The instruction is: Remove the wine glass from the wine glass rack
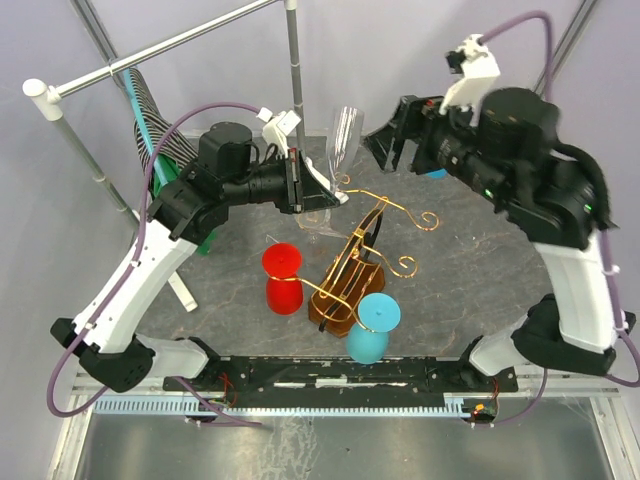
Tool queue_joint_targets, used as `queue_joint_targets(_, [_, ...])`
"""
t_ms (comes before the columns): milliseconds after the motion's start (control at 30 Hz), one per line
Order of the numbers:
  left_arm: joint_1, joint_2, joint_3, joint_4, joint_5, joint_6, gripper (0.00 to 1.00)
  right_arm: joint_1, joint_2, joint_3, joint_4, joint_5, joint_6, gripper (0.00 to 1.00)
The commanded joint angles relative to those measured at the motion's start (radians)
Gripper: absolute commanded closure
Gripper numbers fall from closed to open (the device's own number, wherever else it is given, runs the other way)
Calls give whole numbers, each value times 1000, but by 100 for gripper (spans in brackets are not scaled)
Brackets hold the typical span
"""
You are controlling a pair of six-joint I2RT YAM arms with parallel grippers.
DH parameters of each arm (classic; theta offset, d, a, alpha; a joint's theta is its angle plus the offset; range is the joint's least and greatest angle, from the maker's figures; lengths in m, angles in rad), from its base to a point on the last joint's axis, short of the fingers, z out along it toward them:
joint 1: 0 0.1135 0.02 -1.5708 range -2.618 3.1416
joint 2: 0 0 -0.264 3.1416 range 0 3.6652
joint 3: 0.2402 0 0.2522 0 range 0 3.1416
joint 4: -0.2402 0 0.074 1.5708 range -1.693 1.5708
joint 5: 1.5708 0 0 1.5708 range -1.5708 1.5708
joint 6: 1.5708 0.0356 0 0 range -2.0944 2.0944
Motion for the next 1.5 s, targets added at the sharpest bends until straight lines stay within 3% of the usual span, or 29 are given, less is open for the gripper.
queue_joint_targets(0, [-6, -65, 51, 58, -21, 87, 97, -126, 17, -106, 16, -295, 181, 6])
queue_joint_targets(200, [-7, -79, 27, 64, -26, 91, 97, -220, -3, -244, 171, -499, 268, 6])
queue_joint_targets(467, [-6, -84, 11, 71, -30, 89, 97, -251, -40, -376, 371, -610, 326, 8])
queue_joint_targets(833, [-6, -72, 10, 67, -26, 87, 97, -261, 0, -399, 453, -663, 338, 9])
queue_joint_targets(1167, [-6, -62, 21, 67, -3, 79, 97, -267, 97, -324, 480, -695, 321, 9])
queue_joint_targets(1467, [-6, -55, 14, 71, 22, 72, 97, -274, 111, -331, 537, -692, 313, 22])
